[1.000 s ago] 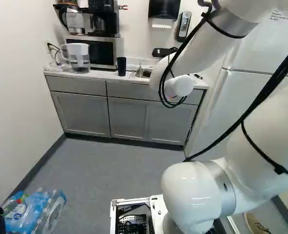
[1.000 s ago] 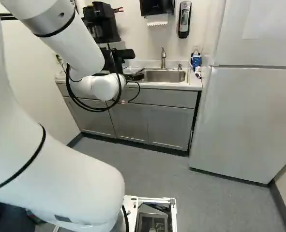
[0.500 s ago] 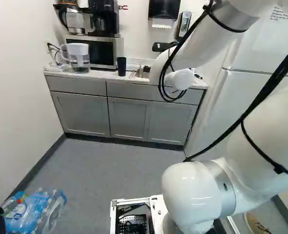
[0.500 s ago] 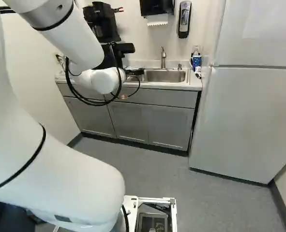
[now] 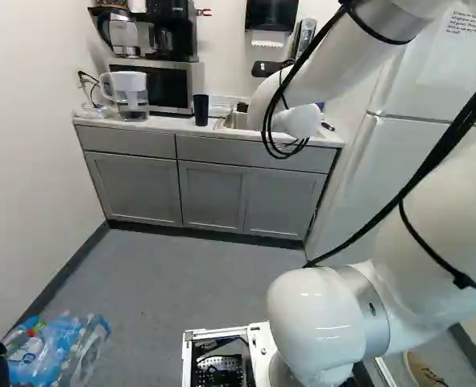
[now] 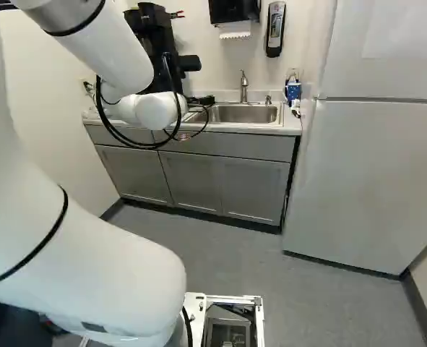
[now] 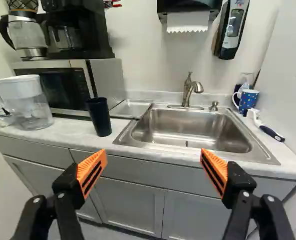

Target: Rinse the cup and place it in the tray

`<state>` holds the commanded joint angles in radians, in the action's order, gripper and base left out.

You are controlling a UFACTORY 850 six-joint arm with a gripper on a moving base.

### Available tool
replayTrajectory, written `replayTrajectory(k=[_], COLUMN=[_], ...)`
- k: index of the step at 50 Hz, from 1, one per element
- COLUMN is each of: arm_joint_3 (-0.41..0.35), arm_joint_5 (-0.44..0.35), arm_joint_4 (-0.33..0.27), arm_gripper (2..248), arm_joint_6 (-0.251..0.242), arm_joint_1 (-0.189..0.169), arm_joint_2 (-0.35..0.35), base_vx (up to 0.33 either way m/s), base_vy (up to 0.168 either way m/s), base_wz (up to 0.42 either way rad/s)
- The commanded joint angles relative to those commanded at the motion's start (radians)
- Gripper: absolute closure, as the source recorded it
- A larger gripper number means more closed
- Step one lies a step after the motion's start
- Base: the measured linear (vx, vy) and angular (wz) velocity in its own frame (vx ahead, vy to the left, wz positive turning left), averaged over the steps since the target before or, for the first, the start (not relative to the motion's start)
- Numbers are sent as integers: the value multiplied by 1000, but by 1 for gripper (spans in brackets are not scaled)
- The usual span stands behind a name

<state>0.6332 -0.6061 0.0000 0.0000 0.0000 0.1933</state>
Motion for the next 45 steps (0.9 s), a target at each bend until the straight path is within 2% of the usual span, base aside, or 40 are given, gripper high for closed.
replayTrajectory(k=[45], arm_joint_3=[96], arm_joint_5=[97], arm_joint_4=[0], arm_gripper=[3], arm_joint_6=[0], arm_joint_1=[0], arm_joint_2=[0], base_vx=[0], base_vy=[0], base_wz=[0])
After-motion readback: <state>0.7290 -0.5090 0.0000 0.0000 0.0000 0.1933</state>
